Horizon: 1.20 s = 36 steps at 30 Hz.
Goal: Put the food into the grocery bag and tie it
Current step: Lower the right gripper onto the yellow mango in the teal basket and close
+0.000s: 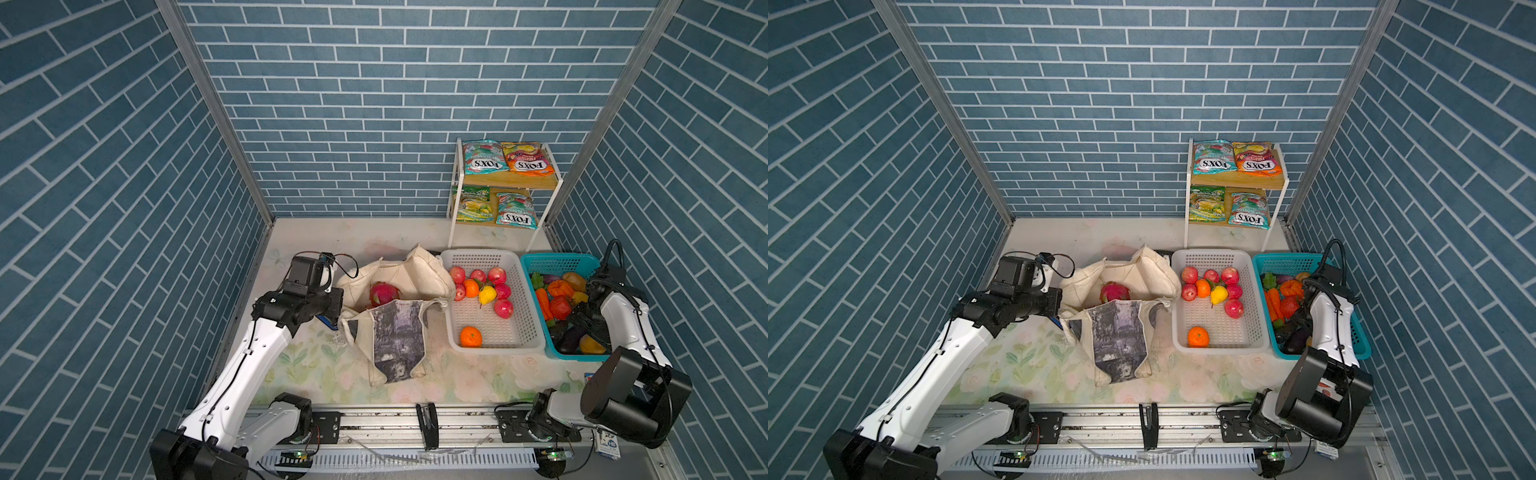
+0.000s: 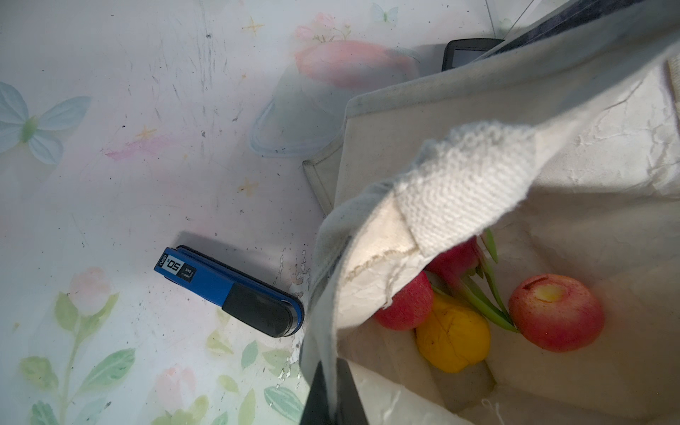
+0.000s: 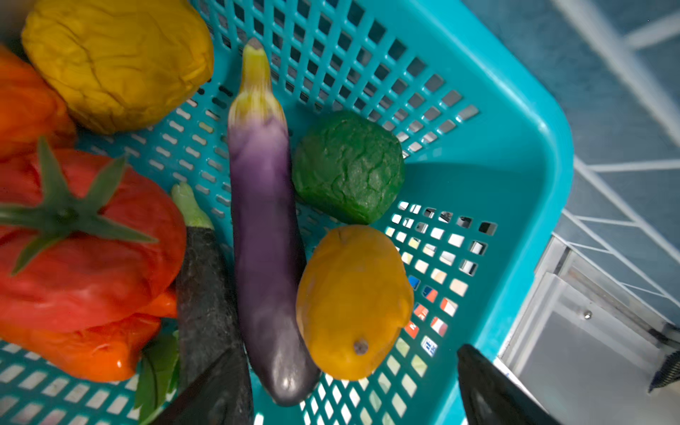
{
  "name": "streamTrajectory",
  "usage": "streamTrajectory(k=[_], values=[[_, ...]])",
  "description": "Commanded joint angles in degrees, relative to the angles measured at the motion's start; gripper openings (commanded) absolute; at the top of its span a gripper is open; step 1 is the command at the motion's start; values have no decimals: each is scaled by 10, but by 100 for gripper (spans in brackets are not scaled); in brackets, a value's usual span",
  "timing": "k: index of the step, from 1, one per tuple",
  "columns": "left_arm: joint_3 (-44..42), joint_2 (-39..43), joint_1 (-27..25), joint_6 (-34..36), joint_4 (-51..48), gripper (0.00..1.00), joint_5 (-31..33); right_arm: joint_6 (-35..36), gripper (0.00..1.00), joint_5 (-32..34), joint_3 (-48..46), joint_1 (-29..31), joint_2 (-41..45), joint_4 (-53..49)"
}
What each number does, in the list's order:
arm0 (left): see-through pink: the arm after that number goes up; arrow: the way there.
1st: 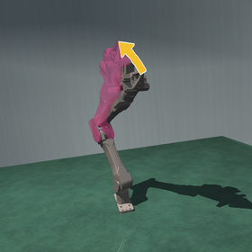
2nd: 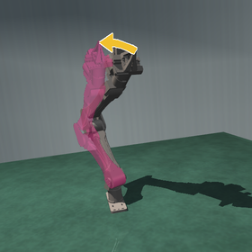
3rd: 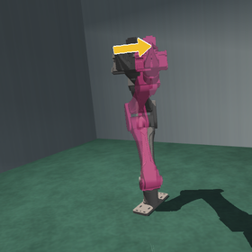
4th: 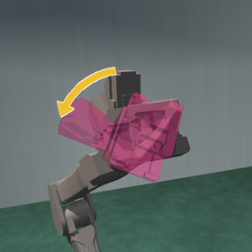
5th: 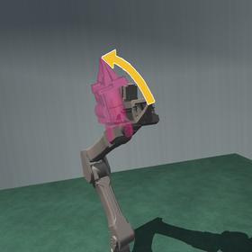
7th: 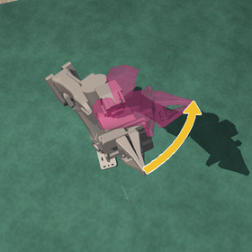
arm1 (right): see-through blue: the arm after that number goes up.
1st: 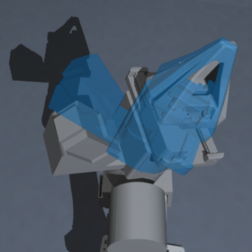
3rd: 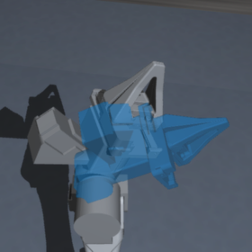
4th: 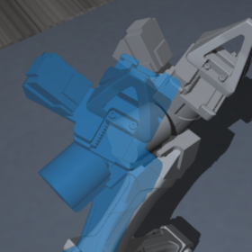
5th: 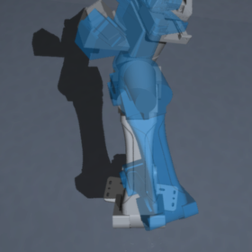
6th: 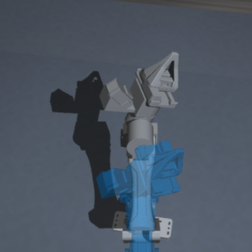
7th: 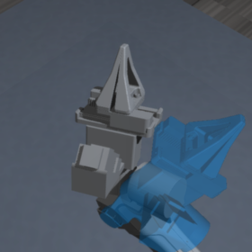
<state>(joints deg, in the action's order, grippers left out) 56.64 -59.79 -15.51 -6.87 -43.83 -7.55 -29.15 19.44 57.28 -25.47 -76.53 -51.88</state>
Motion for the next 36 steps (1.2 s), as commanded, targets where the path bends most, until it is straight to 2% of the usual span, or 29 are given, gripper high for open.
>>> streamTrajectory(k=[1, 24, 36], values=[[-4, 0, 3, 0, -1, 4, -5, -5, 89, -14, 7, -8, -5, 14], [-4, -1, 3, 1, -2, 5, -4, -7, 76, -48, -23, -29, -37, 56], [-4, -2, 3, 1, -2, 4, -3, -8, 59, -67, -37, -31, -46, 71]])
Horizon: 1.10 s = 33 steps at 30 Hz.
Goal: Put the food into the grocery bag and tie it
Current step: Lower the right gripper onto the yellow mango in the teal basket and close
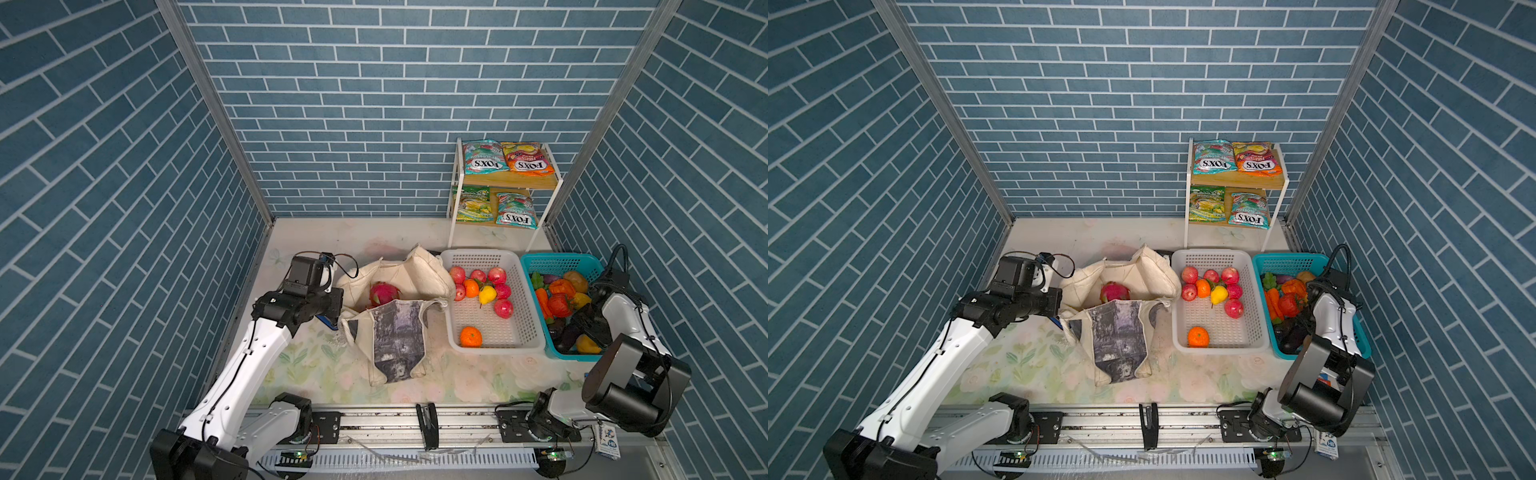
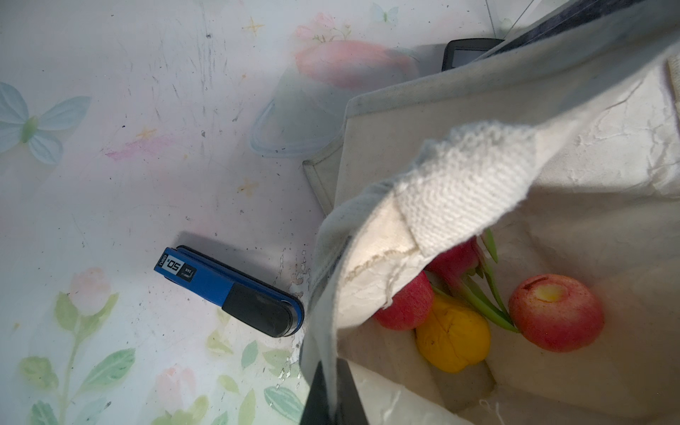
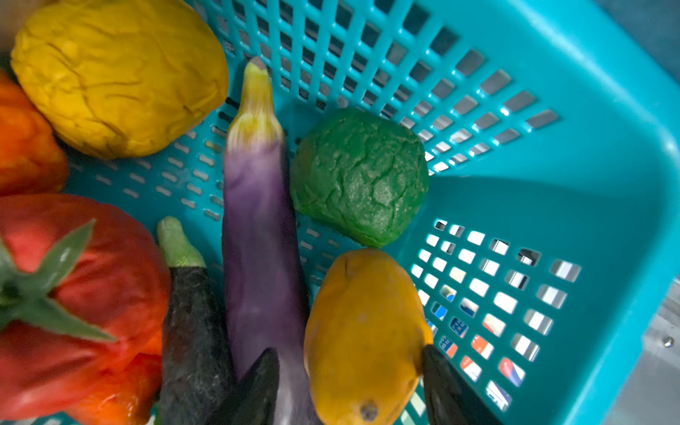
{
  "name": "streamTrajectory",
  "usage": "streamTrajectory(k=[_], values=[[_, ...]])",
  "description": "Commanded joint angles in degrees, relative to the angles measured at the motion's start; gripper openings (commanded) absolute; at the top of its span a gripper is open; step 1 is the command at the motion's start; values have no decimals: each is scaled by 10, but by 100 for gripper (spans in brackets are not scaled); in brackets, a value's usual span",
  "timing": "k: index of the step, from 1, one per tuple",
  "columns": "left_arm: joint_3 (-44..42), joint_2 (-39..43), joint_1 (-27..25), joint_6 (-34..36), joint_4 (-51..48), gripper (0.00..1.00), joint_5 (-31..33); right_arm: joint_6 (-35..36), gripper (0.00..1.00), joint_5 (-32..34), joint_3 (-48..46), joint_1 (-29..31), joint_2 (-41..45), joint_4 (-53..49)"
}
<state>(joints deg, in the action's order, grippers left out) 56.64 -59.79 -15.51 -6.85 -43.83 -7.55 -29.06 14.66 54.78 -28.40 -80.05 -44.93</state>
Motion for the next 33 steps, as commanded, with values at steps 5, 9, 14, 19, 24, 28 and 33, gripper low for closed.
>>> streamTrajectory(k=[5, 9, 14, 19, 24, 28, 33], values=[[-4, -2, 3, 0, -2, 4, -3, -9, 50, -24, -17, -2, -10, 6], [-3, -2, 3, 0, -2, 5, -3, -9, 47, -27, -18, -2, -10, 6], [-3, -2, 3, 0, -2, 4, -3, -12, 61, -28, -20, -2, -21, 5], [-3, -2, 3, 0, -2, 5, -3, -13, 65, -29, -21, -2, -39, 5], [-3, -3, 3, 0, -1, 5, -3, -14, 66, -36, -21, -2, -54, 8], [-3, -4, 3, 0, -1, 5, -4, -17, 65, -41, -23, -3, -65, 11], [-3, -3, 3, 0, -2, 5, -4, -17, 61, -47, -26, -3, -70, 17]])
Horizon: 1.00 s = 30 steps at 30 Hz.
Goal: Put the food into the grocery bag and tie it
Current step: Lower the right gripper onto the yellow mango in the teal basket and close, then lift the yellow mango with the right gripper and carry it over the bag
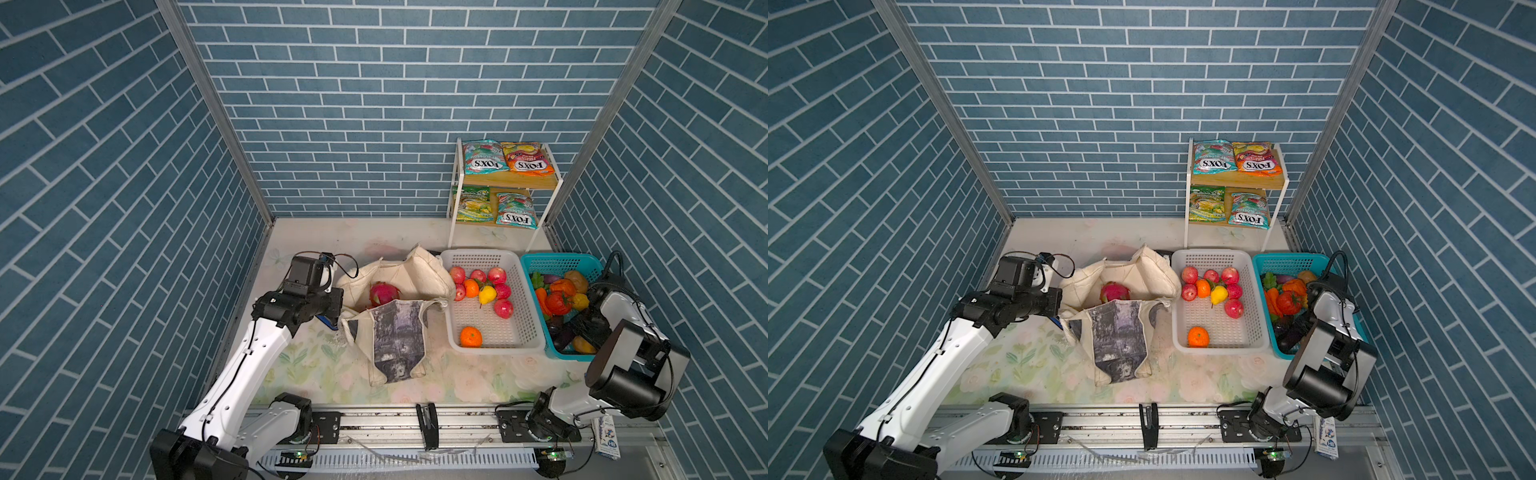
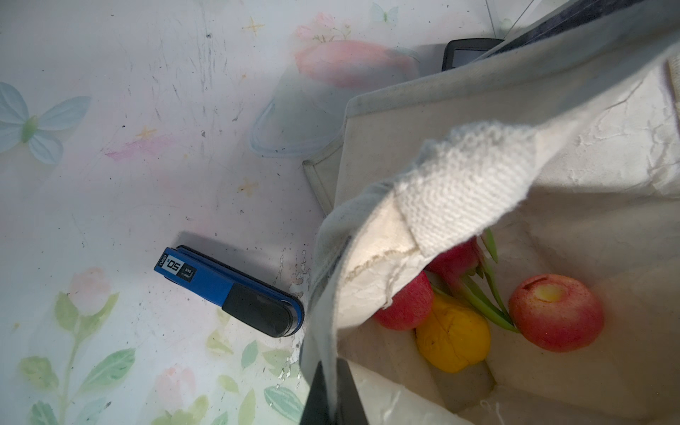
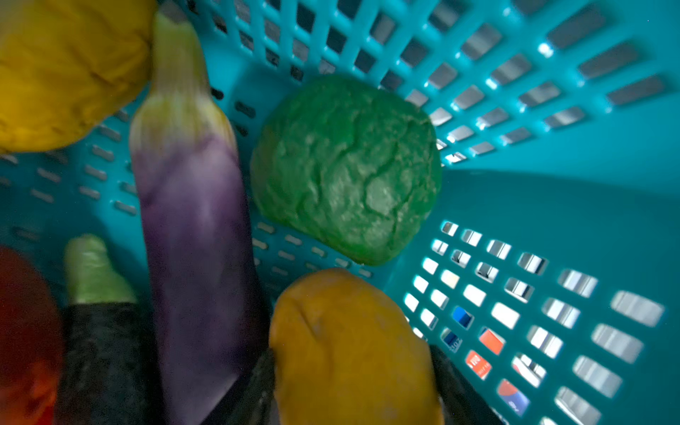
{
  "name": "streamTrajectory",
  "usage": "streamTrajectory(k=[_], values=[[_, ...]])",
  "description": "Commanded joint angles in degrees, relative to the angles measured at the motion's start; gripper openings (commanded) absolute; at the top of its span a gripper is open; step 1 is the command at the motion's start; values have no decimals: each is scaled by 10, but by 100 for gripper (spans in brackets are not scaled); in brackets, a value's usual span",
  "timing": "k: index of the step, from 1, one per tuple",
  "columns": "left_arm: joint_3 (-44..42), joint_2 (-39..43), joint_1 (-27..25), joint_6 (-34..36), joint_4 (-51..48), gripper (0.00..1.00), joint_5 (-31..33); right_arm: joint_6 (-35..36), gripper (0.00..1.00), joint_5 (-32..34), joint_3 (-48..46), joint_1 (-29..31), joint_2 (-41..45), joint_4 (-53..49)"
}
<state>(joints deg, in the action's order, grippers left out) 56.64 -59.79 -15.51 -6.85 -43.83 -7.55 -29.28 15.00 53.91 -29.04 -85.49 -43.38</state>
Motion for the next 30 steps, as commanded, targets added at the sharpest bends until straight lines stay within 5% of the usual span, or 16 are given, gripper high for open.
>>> streamTrajectory(k=[1, 12, 23, 30], values=[[-3, -3, 3, 0, -2, 5, -4, -15, 59, -53, -18, 4, -16, 2], [-3, -1, 3, 0, -2, 5, -3, -16, 27, -65, -14, 4, 44, -14], [-3, 0, 3, 0, -2, 5, -3, -27, 21, -132, 29, 5, 156, -72], [-3, 0, 3, -1, -1, 5, -4, -43, 21, -260, 63, 18, 230, -74]])
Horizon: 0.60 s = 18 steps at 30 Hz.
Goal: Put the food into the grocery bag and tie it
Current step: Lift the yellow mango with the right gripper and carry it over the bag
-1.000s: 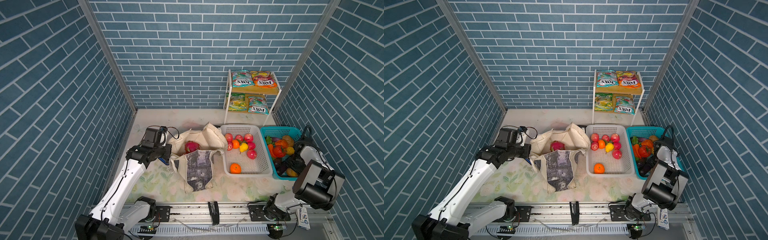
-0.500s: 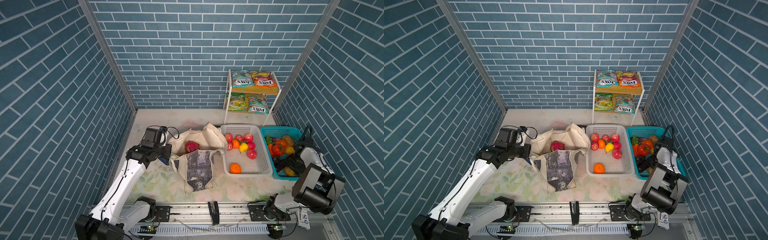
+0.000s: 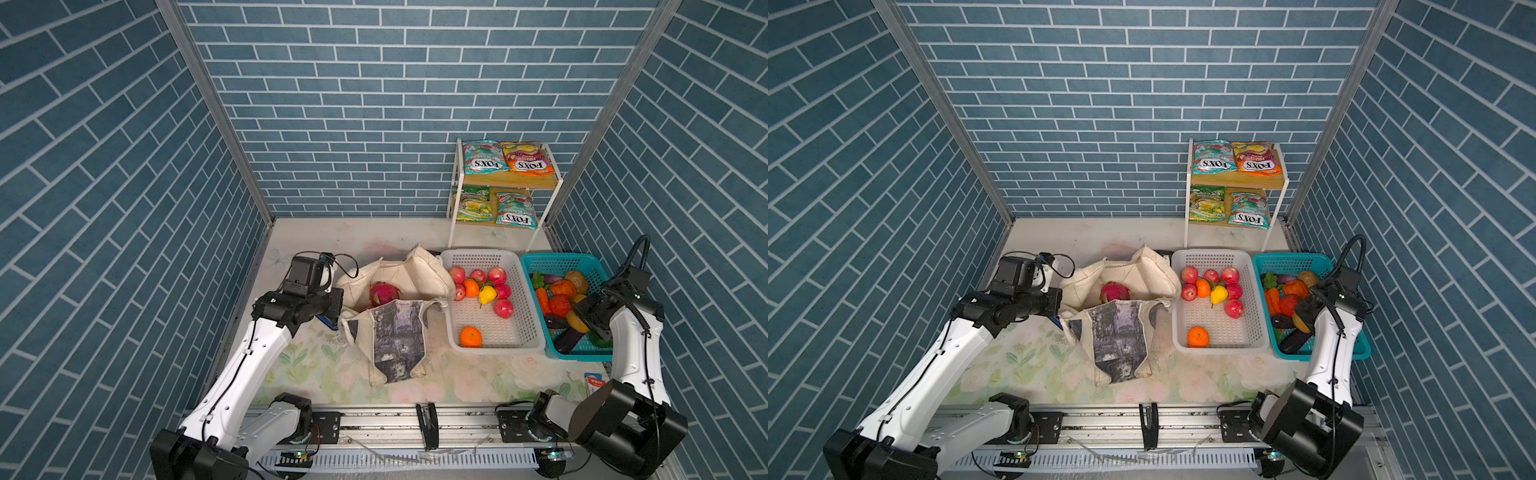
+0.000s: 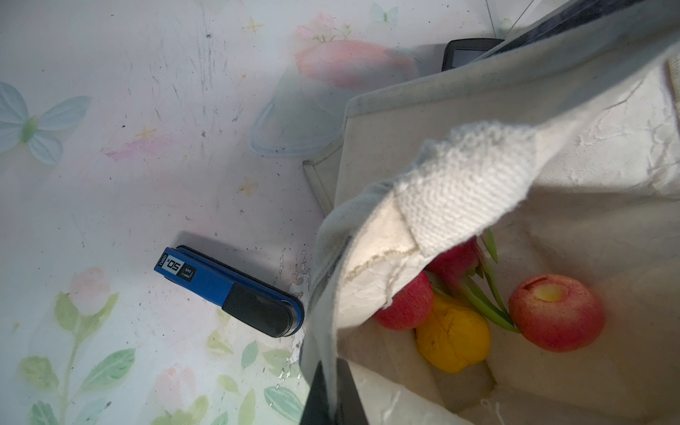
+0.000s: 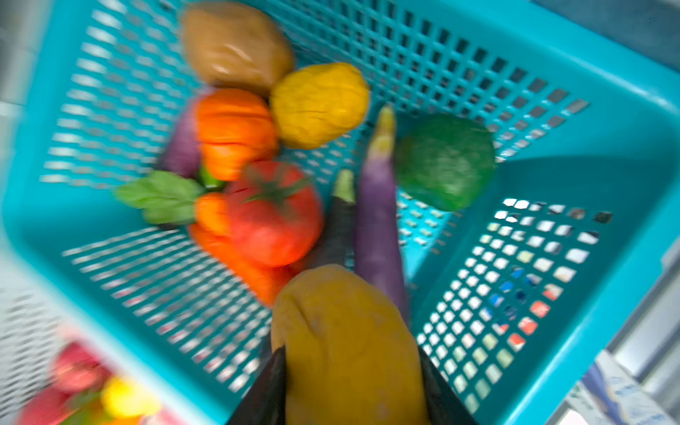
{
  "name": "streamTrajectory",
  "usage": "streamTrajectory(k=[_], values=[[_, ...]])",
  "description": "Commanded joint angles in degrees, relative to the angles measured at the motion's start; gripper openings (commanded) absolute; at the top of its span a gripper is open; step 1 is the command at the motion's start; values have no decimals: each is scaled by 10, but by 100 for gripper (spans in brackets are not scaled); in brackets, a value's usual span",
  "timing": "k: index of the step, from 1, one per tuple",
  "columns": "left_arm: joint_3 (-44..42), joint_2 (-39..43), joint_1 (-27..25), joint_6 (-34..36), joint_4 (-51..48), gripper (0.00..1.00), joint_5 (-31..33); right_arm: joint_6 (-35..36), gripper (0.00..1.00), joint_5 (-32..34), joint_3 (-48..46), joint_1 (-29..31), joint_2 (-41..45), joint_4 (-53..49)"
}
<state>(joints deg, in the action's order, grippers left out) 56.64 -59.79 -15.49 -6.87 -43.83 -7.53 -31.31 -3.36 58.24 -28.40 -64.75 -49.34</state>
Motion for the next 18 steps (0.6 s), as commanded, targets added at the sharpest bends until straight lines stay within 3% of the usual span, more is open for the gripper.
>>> streamTrajectory(k=[1, 5, 11, 18], values=[[-3, -1, 3, -1, -1, 5, -4, -25, 21, -98, 27, 22, 30, -11], [-3, 0, 3, -1, -1, 5, -4, -44, 21, -119, 66, 101, 53, -4], [-4, 1, 3, -2, -1, 5, -5, -101, 20, -115, 121, 277, 55, 42], [-4, 1, 3, -2, -1, 5, -5, -108, 20, -75, 186, 490, -10, 96]])
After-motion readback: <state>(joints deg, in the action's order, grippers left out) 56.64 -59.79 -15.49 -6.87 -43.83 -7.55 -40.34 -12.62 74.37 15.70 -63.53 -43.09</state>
